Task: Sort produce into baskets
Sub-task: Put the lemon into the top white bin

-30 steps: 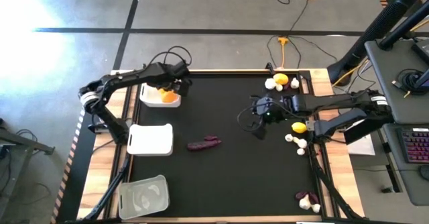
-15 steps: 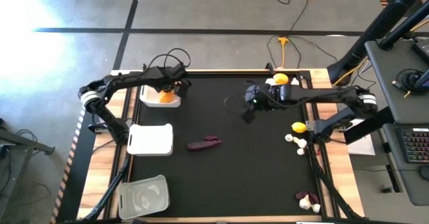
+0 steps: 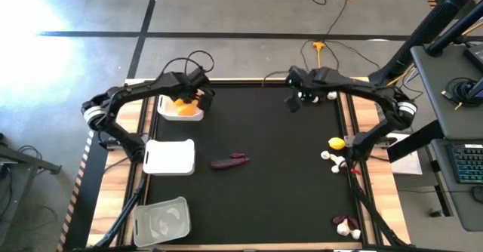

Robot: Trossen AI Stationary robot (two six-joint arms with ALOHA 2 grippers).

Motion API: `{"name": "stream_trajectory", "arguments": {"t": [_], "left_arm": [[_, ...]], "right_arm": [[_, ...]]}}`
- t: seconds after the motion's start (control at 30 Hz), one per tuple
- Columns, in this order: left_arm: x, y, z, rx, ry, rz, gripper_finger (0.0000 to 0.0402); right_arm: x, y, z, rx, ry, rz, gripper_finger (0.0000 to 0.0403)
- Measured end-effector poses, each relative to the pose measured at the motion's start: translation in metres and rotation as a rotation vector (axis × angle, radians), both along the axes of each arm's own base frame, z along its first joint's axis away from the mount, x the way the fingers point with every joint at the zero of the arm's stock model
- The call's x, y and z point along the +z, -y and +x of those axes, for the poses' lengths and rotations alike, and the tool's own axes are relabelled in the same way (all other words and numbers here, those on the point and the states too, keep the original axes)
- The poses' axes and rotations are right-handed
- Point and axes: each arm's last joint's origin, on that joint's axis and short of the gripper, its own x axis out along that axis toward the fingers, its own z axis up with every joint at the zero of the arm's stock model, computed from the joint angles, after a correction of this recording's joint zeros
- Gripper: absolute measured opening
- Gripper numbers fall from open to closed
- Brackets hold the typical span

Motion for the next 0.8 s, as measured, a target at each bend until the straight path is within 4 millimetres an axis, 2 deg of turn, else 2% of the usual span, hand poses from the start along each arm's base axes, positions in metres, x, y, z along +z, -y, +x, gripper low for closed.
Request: {"name": "stream_trajectory", "arguments": {"t": [0.23, 0.43, 0.57, 0.8], "left_arm": [[0.033, 0.014, -0.012, -0.028, 0.117, 0.058, 0.0315], [0.067, 0.039, -0.023, -0.112, 0.245, 0.118, 0.0315], [0.084, 0.058, -0.030, -0.157, 0.320, 0.153, 0.0315], [0.098, 0.078, -0.034, -0.183, 0.394, 0.196, 0.0315]], "right_arm": [[-0.011, 0.049, -0.012, 0.114, -0.233, 0.137, 0.0352], [-0.041, 0.086, -0.006, 0.224, -0.351, 0.252, 0.0352], [-0.058, 0.113, -0.010, 0.184, -0.447, 0.275, 0.0352], [-0.077, 0.138, -0.021, 0.165, -0.504, 0.336, 0.0352]]}}
